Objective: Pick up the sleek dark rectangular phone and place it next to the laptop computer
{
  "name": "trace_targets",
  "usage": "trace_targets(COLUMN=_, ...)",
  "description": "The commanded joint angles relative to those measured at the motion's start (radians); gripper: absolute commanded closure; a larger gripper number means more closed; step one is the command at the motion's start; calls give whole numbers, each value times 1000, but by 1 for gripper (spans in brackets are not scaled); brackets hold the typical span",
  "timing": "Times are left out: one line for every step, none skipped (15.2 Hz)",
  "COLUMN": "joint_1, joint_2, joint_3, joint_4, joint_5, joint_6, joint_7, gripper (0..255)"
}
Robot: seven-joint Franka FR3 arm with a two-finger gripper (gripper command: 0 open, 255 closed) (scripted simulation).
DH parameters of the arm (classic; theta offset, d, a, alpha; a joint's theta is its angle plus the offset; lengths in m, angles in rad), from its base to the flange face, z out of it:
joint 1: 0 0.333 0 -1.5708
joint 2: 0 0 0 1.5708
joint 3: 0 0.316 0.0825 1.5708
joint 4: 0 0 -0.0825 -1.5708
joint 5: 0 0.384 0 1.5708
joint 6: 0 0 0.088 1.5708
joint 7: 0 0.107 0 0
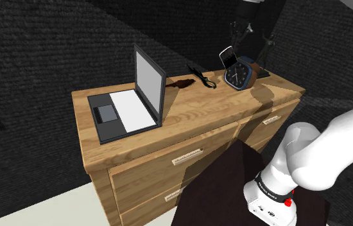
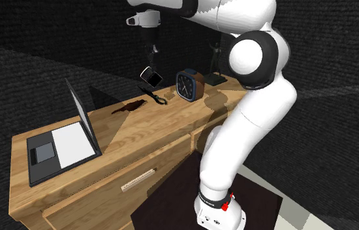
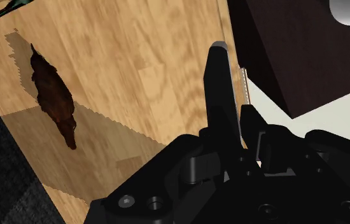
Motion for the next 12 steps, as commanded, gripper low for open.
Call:
trace_targets(joint_1=16, joint_2=18, joint_3=31, joint_4=6, joint_5=19, joint_6=5, joint_7=48, gripper=255)
trace_targets(joint_1=24, joint_2=27, joint_3=45, joint_4=10, joint_5=27, joint_6=7, joint_7=70, gripper=255)
trace_targets(joint_1=32, joint_2=37, joint_3=60, joint_4=16, joint_5=35, joint_6=8, joint_7=92, gripper=255)
trace_targets(joint_1=40, joint_2=47, joint_3=73, joint_4=22, joint_5=43, joint_6=9, joint_7=113, gripper=255)
trace_targets(joint_1=48, joint_2=59, joint_3=87, joint_4=30, joint_5=51, joint_6=10, joint_7=134, gripper=255)
trace_targets(joint_1=56, joint_2=71, joint_3=100, joint_4=38, joint_5=59, joint_6=12, joint_7=155, gripper=255)
trace_targets(joint_1=64, joint_2=84, joint_3=113, joint_4=48, joint_5=67, joint_6=13, joint_7=175, gripper=255)
trace_targets(joint_1=73, joint_2=99, joint_3=125, joint_4=59, joint_5=75, joint_6=13, joint_7=195, gripper=255)
trace_targets(joint_1=81, joint_2=114, joint_3=137, joint_4=72, joint_5=83, joint_6=14, joint_7=215, gripper=255)
trace_targets(joint_1=89, joint_2=130, joint_3=149, joint_4=86, joint_5=91, joint_6=14, joint_7=234, gripper=255)
trace_targets(joint_1=97, joint_2=147, joint_3=160, joint_4=101, joint_5=98, joint_6=14, joint_7=253, gripper=255)
trace_targets(joint_1=106, joint_2=165, joint_3=171, joint_4=117, joint_5=106, joint_6=14, joint_7=272, gripper=255)
